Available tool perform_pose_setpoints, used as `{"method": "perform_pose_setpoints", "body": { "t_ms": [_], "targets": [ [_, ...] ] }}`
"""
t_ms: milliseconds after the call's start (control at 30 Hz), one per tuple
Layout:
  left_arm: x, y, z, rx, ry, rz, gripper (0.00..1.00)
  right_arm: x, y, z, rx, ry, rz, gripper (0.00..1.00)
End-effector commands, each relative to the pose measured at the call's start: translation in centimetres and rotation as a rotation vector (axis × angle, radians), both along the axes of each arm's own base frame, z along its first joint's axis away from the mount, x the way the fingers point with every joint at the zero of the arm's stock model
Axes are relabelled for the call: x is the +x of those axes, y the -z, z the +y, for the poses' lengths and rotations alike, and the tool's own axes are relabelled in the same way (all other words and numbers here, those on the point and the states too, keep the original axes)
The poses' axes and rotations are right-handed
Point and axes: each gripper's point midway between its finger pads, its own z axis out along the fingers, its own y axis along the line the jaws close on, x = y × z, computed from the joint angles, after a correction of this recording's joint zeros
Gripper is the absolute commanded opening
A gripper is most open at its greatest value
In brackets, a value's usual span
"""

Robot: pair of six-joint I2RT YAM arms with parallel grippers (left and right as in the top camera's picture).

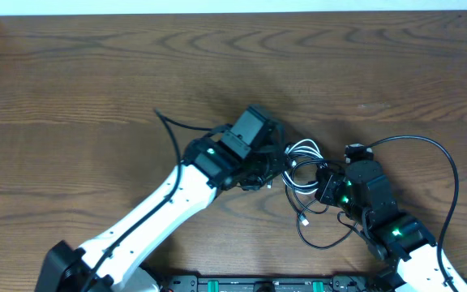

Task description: Untangle cables

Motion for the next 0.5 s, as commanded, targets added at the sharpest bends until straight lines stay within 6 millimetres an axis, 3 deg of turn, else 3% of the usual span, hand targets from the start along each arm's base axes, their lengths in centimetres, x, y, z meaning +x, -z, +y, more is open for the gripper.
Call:
{"method": "perform_pose_setpoints", "body": {
  "t_ms": [0, 100, 167, 200, 233, 367, 467],
  "targets": [
    [0.6, 1.5, -0.2, 0.056, -0.018, 0.001, 0.44, 0.4, -1.2, 0.6, 0.019, -0.026, -0.027, 0.01],
    [0.6, 2.8, -0.2, 0.080, -0.017, 0.027, 0.35, 0.3, -1.2, 0.7, 0.022, -0.031, -0.026, 0.01],
    [0.6, 3.5, -0.3, 0.095, -0.016, 0.043, 0.23, 0.3, -1.2, 0.8, 0.023, -0.033, -0.024, 0.01],
    [0.6, 3.9, -0.3, 0.101, -0.016, 0.049, 0.11, 0.2, -1.1, 0.8, 0.022, -0.034, -0.017, 0.01],
    [0.6, 3.9, -0.2, 0.102, -0.016, 0.050, 0.08, 0.1, -1.0, 0.7, 0.020, -0.034, -0.014, 0.01],
    [0.8, 3.2, -0.1, 0.087, -0.018, 0.032, 0.08, 0.1, -0.6, 0.1, -0.008, -0.012, -0.006, 0.01],
    [1.0, 2.1, 0.1, 0.065, -0.007, 0.007, 0.08, 0.2, 0.1, -1.4, -0.078, 0.048, 0.001, 0.02]
  ]
}}
